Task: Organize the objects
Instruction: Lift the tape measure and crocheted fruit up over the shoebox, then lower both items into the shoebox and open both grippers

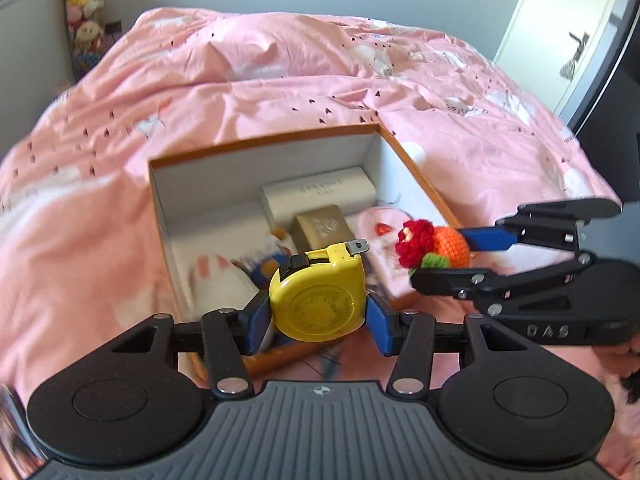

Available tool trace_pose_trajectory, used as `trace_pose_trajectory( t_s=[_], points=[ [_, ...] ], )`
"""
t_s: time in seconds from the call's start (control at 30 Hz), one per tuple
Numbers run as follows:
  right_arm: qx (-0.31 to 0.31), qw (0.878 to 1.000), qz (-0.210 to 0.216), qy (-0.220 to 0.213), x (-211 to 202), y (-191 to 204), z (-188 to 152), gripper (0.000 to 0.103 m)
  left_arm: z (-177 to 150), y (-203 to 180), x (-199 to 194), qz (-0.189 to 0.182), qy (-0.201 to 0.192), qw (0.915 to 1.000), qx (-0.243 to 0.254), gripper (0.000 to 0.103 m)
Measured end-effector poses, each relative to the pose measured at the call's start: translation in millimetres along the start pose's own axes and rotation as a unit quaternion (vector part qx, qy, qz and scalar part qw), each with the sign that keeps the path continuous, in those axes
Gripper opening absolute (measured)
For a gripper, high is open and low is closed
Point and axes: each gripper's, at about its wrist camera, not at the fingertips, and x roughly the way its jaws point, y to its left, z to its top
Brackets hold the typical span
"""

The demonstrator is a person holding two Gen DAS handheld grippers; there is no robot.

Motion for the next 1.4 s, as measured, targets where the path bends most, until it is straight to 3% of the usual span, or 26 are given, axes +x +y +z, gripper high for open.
trace_pose_trajectory(
  t_s=[0.2, 0.3, 0.4, 0.57, 0.7, 0.87, 0.93, 1.1, 1.23, 1.33, 1.4],
  points=[
    [0.04, 0.999, 0.014, 0.001, 45.2, -18.0, 43.7, 0.048, 36.4, 12.5, 31.0, 0.057, 0.027, 0.9922, 0.108, 0.059],
    [0.071, 0.997, 0.025, 0.011, 72.0, -27.2, 59.7, 0.048, 47.3, 11.0, 52.3, 0.072, 0.043, 0.9797, 0.182, 0.059],
    [0.119, 0.991, 0.051, 0.029, 100.6, -38.5, 69.9, 0.048, 51.2, 4.4, 74.8, 0.079, 0.065, 0.9614, 0.255, 0.059],
    [0.217, 0.97, 0.094, 0.058, 146.3, -60.8, 75.3, 0.048, 52.3, 8.0, 117.7, 0.099, 0.116, 0.933, 0.326, 0.059],
    [0.275, 0.953, 0.103, 0.072, 173.5, -72.1, 72.9, 0.048, 51.5, 17.8, 139.5, 0.104, 0.145, 0.9184, 0.353, 0.059],
    [0.344, 0.924, 0.138, 0.095, 201.7, -83.2, 66.4, 0.049, 47.0, 22.4, 156.8, 0.103, 0.175, 0.8914, 0.405, 0.059],
    [0.355, 0.918, 0.143, 0.105, 208.6, -81.9, 66.0, 0.049, 45.3, 23.9, 162.2, 0.103, 0.187, 0.8842, 0.415, 0.059],
    [0.371, 0.912, 0.138, 0.11, 219.4, -79.3, 66.2, 0.051, 40.9, 26.2, 169.2, 0.103, 0.198, 0.8768, 0.426, 0.059],
    [0.367, 0.914, 0.134, 0.112, 221.3, -75.9, 68.5, 0.051, 38.1, 28.4, 173.1, 0.106, 0.209, 0.8734, 0.427, 0.059],
    [0.363, 0.917, 0.129, 0.104, 219.3, -73.5, 71.0, 0.061, 37.9, 30.5, 174.9, 0.108, 0.217, 0.8731, 0.423, 0.06],
    [0.359, 0.92, 0.125, 0.098, 215.7, -71.8, 73.9, 0.063, 37.9, 31.5, 174.5, 0.108, 0.219, 0.8738, 0.421, 0.06]
  ],
)
